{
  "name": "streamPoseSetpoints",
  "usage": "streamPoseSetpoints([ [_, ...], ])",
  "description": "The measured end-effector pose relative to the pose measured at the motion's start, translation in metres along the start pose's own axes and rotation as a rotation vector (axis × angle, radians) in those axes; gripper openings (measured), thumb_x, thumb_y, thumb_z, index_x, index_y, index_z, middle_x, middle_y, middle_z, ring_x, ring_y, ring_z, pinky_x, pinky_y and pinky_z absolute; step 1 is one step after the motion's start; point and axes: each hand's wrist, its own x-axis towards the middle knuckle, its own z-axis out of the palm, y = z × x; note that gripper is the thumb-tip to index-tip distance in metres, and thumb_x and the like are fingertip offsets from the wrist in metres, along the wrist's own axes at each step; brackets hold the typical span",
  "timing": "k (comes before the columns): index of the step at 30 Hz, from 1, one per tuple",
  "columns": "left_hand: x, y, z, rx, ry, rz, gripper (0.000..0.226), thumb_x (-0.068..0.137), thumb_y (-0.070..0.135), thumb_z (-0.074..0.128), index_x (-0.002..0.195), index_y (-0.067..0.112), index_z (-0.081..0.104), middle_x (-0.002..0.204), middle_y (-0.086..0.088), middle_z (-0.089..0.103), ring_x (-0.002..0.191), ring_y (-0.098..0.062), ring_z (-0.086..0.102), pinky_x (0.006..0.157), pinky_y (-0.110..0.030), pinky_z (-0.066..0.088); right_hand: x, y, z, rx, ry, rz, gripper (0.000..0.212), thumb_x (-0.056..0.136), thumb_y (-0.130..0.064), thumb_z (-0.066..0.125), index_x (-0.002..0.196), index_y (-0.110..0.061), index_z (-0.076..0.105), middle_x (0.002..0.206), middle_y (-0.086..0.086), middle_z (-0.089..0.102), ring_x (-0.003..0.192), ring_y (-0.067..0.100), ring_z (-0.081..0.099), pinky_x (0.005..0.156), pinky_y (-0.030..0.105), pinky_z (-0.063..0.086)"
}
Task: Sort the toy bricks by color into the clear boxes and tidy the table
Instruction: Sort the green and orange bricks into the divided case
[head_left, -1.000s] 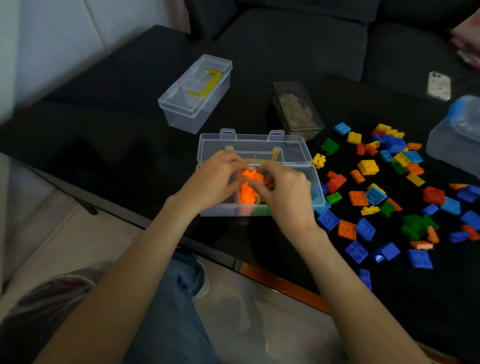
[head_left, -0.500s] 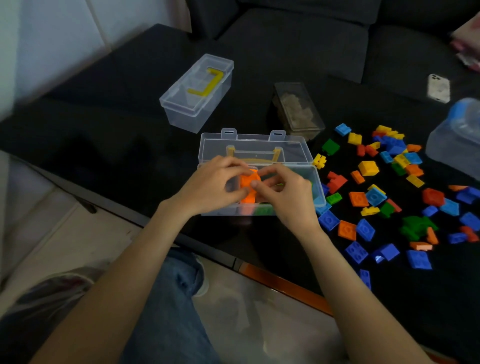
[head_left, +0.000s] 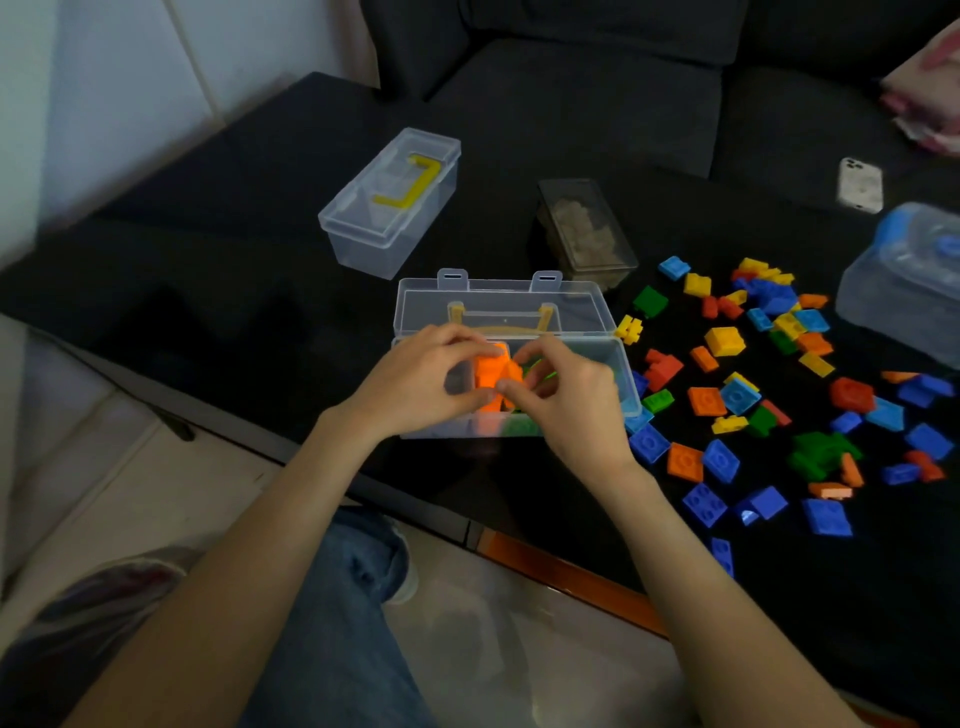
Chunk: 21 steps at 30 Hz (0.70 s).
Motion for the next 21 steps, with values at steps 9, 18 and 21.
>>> streamPoseSetpoints([
  [9, 0.005, -0.002, -0.003, -0.041, -0.073, -0.017, 0.059, 0.077, 0.048, 0.07, 0.131, 0.033, 0.051, 0.133, 0.008, 0.044, 0.121, -0.01, 0.035, 0.102, -0.032, 0.033, 0.021, -0.01, 0.008, -0.164, -0.111, 0.028, 0.026, 0.078, -0.034, 0.073, 0.091, -0.014, 0.063, 0.084, 0.005, 0.068, 0.082, 0.023, 0.064, 0.071, 0.032, 0.046],
  [18, 0.003, -0.002, -0.003, -0.075, -0.099, -0.028, 0.057, 0.079, 0.049, 0.067, 0.131, 0.037, 0.049, 0.134, 0.012, 0.041, 0.126, -0.006, 0.033, 0.107, -0.034, 0.026, 0.019, -0.003, -0.013, -0.061, -0.306, -0.008, 0.025, 0.084, -0.02, 0.069, 0.108, -0.014, 0.068, 0.087, 0.002, 0.07, 0.078, 0.009, 0.063, 0.078, 0.023, 0.051],
  [21, 0.003, 0.0, -0.004, -0.061, -0.115, -0.038, 0.058, 0.08, 0.049, 0.067, 0.133, 0.036, 0.047, 0.136, 0.011, 0.039, 0.128, -0.008, 0.032, 0.107, -0.033, 0.022, 0.024, -0.002, -0.014, -0.024, -0.334, 0.021, 0.02, 0.086, -0.015, 0.066, 0.105, -0.013, 0.068, 0.084, -0.001, 0.069, 0.074, 0.004, 0.063, 0.074, 0.018, 0.051],
])
